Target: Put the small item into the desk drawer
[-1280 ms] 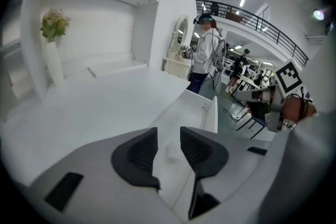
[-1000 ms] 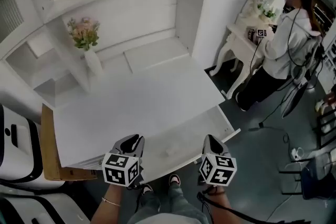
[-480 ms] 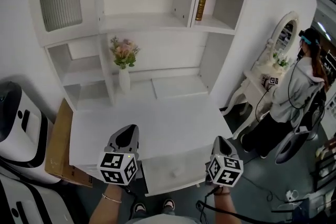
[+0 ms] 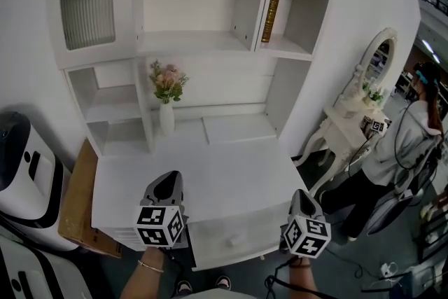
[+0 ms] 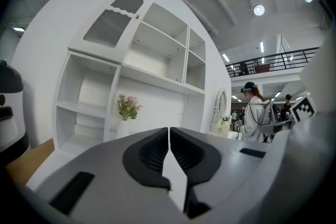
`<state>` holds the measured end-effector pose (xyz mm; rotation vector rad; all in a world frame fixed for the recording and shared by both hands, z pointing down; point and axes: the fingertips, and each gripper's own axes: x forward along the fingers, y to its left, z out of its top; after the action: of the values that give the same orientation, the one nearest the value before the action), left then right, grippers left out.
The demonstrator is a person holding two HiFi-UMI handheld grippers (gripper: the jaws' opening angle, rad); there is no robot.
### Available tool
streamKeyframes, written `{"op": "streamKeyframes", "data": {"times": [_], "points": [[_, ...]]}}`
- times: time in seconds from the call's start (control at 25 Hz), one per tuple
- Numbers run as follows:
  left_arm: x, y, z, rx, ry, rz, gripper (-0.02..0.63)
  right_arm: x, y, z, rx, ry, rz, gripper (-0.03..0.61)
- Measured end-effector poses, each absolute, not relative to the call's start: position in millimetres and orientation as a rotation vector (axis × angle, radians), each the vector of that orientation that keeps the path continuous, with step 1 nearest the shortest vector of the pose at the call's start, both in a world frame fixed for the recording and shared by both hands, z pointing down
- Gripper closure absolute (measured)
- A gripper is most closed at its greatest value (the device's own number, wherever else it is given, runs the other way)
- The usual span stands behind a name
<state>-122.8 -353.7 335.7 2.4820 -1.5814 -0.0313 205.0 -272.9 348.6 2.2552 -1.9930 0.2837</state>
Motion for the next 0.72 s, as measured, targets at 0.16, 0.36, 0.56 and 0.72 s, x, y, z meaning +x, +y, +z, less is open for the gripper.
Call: {"op": "streamKeyframes", "data": {"times": [0.16, 0.36, 0.56, 0.72], "points": [[-117.8, -355.4, 335.5, 2.494, -1.574, -0.02, 0.601, 206.6, -272.5, 351.6, 2.25, -1.971, 0.288, 0.572], [-115.4, -357.5, 340.9, 2.496, -1.567, 0.008, 0.601, 209.4, -272.2, 357.1, 2.264, -1.951, 0.311, 0.572], [-116.5, -356.9, 342.8, 2.489, -1.559, 0.022, 0.601, 209.2, -271.5, 359.1, 2.257, -1.936, 0.316, 0.572], [-114.8, -355.5, 342.2, 2.488, -1.555, 0.021, 0.601, 210.6, -270.2, 359.1, 2.253, -1.931, 0.318, 0.574]]}}
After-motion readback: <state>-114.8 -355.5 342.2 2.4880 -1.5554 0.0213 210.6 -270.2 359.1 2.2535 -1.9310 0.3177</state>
